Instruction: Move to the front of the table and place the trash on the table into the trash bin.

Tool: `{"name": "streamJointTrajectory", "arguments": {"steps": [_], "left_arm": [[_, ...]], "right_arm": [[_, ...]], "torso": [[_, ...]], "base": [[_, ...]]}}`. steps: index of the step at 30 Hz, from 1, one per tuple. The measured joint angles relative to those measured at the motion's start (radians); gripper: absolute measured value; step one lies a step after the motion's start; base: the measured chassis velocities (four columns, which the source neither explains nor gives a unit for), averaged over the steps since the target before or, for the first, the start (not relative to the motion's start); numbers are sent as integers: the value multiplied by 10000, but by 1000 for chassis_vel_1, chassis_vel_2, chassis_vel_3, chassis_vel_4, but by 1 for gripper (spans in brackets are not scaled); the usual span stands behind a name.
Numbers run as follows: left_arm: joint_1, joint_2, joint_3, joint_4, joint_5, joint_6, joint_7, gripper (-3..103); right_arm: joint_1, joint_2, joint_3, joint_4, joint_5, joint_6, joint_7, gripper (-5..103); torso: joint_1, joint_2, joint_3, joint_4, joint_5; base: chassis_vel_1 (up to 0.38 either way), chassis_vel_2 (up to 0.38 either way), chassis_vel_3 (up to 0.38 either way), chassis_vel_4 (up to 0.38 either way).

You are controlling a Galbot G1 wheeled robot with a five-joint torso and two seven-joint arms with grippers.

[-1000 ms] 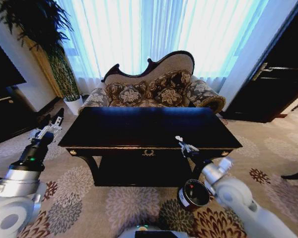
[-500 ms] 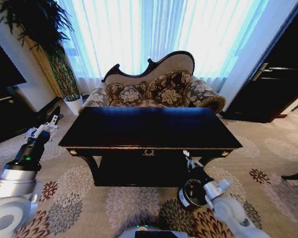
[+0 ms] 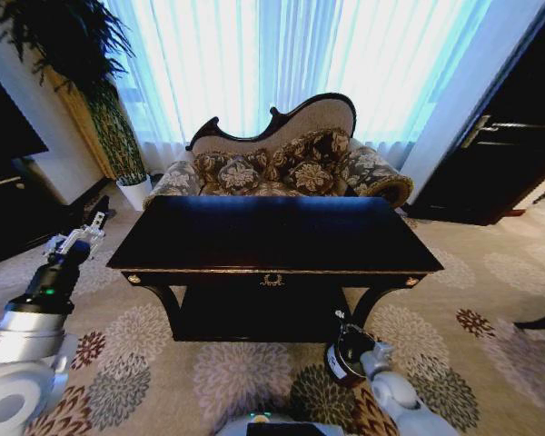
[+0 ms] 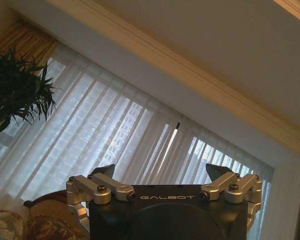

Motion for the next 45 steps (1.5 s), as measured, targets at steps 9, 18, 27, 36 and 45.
{"name": "streamJointTrajectory", "arguments": {"steps": [9, 18, 27, 36, 45], "left_arm": [[12, -62, 94, 0, 132, -2, 5, 100], [148, -40, 59, 0, 205, -2, 6, 100], [307, 100, 21, 0, 208, 6, 7, 100], [160, -11, 786, 54, 800, 13, 6, 100], [186, -93, 479, 69, 706, -43, 15, 100]], "right_arm": [[1039, 160, -427, -2661, -681, -21, 669, 0], [2103, 669, -789, -4188, -892, -58, 866, 0], [2832, 1113, -928, -5481, -1794, -153, 722, 0], [3310, 1316, -917, -6434, -2310, -206, 703, 0], [3903, 1401, -1029, -7273, -2226, -595, 697, 0]], "torso": [[0, 0, 0, -1, -2], [0, 0, 0, 0, -2], [0, 0, 0, -1, -3], [0, 0, 0, -1, -3], [0, 0, 0, 0, -1]], "base": [[0, 0, 0, 0], [0, 0, 0, 0], [0, 0, 0, 0], [0, 0, 0, 0], [0, 0, 0, 0]]}}
